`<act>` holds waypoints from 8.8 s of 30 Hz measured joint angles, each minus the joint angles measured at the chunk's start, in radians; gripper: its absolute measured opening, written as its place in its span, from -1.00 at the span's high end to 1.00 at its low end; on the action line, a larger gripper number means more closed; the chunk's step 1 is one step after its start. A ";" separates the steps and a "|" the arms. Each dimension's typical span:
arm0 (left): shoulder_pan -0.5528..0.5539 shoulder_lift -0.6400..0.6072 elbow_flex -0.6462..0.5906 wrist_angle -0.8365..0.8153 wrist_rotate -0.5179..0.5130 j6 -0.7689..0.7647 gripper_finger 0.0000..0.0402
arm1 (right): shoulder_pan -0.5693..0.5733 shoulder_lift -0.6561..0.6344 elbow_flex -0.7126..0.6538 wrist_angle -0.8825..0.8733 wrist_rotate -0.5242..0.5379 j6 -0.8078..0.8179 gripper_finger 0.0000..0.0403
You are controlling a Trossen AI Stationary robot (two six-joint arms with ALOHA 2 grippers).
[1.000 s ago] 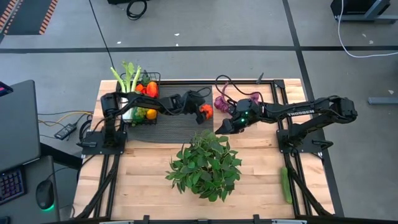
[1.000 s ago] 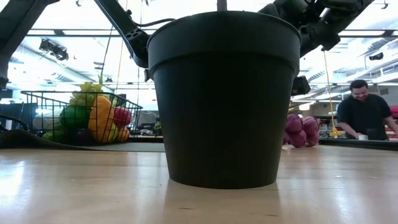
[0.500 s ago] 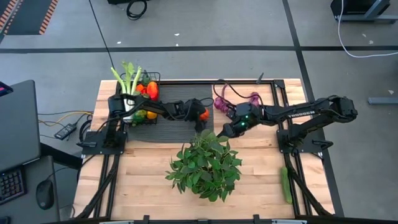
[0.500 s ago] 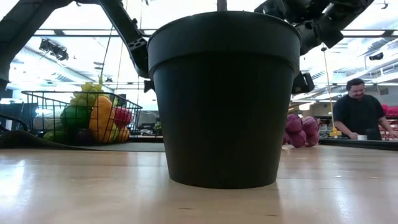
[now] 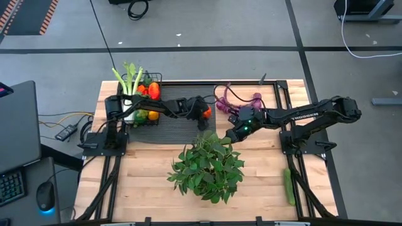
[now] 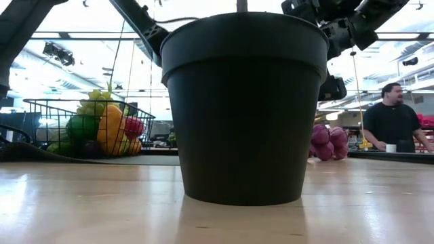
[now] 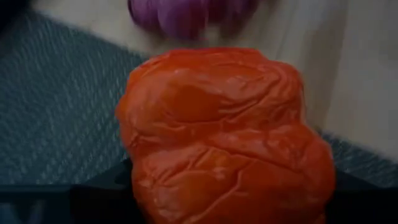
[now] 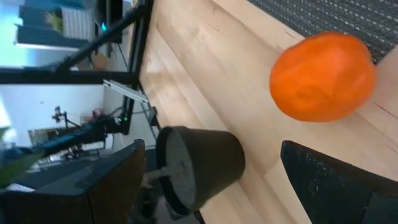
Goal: Build produce basket
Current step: Put the orange pumpkin into the wire basket, then put the purple garlic into the wire basket
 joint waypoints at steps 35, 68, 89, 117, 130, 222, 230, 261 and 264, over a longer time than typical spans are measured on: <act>0.125 -0.460 0.299 -1.396 -0.502 -0.529 -0.33 | -0.223 0.000 0.000 -0.033 -0.196 -0.391 -0.73; 0.311 -0.460 0.295 -1.488 -0.481 -0.579 -0.91 | -0.205 0.000 0.000 -0.033 -0.286 -0.387 -0.73; 0.027 -0.459 0.295 -1.009 -0.015 -0.630 -0.89 | -0.247 0.000 0.026 -0.093 0.008 -0.445 -0.73; -0.010 -0.459 0.295 -1.010 -0.066 -0.569 -0.89 | -0.564 0.044 0.524 -0.922 0.503 -0.961 -0.73; -0.013 -0.459 0.295 -1.039 -0.045 -0.525 -0.89 | -0.633 0.382 0.524 -0.928 0.252 -1.075 -0.73; 0.259 -0.507 0.295 -0.326 0.071 -0.645 -0.89 | -0.405 0.273 0.523 -0.247 -0.092 -0.814 0.75; 0.256 -0.492 0.295 -0.394 0.236 -0.717 -0.89 | -0.359 0.273 0.523 -0.197 -0.021 -0.784 0.75; 0.162 -0.387 0.295 -0.451 0.180 -0.708 0.26 | -0.303 0.274 0.523 -0.143 0.006 -0.756 0.66; 0.161 -0.387 0.295 -0.447 0.193 -0.676 0.69 | -0.303 0.274 0.523 -0.147 0.009 -0.757 0.64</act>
